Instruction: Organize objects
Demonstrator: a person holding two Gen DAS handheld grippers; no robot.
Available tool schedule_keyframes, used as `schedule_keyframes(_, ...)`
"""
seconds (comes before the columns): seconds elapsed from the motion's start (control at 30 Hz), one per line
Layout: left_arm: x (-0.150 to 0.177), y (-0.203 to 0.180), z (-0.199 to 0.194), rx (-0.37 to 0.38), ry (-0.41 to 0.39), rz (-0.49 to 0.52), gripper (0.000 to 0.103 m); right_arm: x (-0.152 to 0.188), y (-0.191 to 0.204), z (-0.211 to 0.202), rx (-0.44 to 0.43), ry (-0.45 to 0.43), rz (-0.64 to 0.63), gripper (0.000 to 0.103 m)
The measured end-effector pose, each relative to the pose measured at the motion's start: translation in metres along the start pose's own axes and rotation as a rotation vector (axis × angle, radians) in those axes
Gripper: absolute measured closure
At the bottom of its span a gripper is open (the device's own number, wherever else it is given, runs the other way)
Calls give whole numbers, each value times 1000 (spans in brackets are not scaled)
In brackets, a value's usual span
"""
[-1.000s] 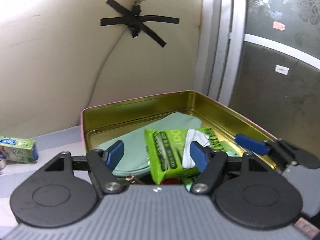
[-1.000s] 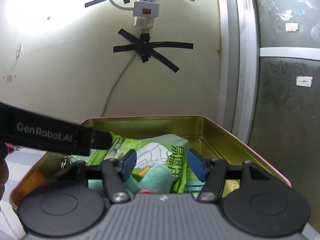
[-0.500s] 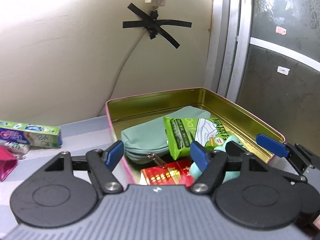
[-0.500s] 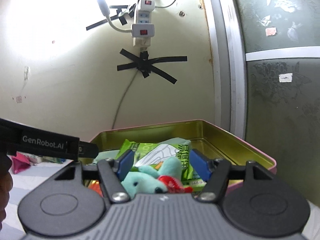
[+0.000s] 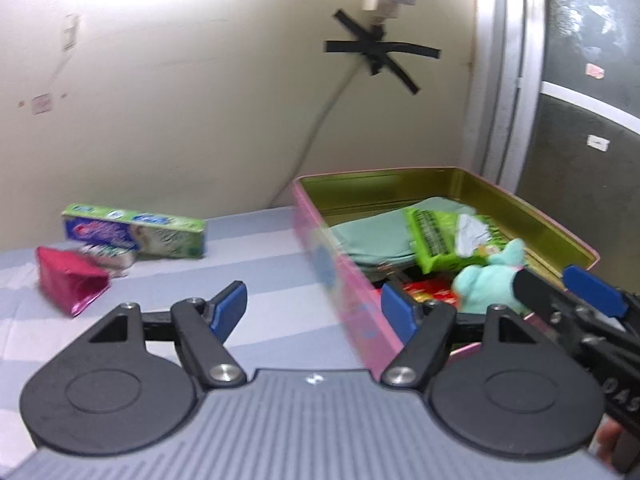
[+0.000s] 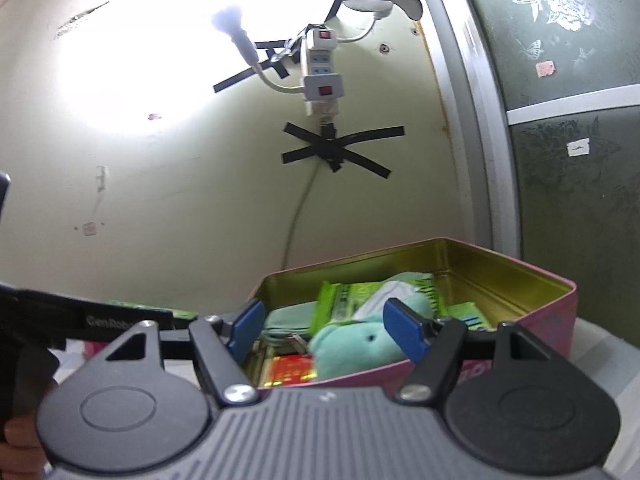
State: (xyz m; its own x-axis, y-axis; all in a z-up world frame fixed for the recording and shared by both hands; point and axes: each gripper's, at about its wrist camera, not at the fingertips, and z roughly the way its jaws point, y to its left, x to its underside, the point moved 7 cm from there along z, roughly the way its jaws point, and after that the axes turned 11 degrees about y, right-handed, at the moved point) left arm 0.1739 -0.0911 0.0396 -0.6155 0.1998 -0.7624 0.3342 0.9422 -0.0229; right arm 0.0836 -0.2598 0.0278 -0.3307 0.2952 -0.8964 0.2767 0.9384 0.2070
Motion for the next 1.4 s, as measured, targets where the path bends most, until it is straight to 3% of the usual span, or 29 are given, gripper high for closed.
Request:
schedule_keyframes(0.2, 25, 35, -7, -83, -6, -20, 22, 17, 30, -2, -47, 13, 23, 33)
schedule_keyframes(0.7, 73, 121, 11, -243, 57, -126, 22, 67, 103, 29, -103, 175, -141, 31)
schedule_keyframes(0.83, 77, 127, 12, -204, 44, -161, 23, 67, 100, 32, -111, 183, -115, 29)
schedule_keyframes(1.03, 76, 115, 7, -176, -8, -92, 22, 69, 93, 37, -127, 222, -62, 29)
schedule_keyframes(1.4, 77, 118, 12, -129, 15, -109, 22, 70, 91, 38, -124, 234, -37, 25)
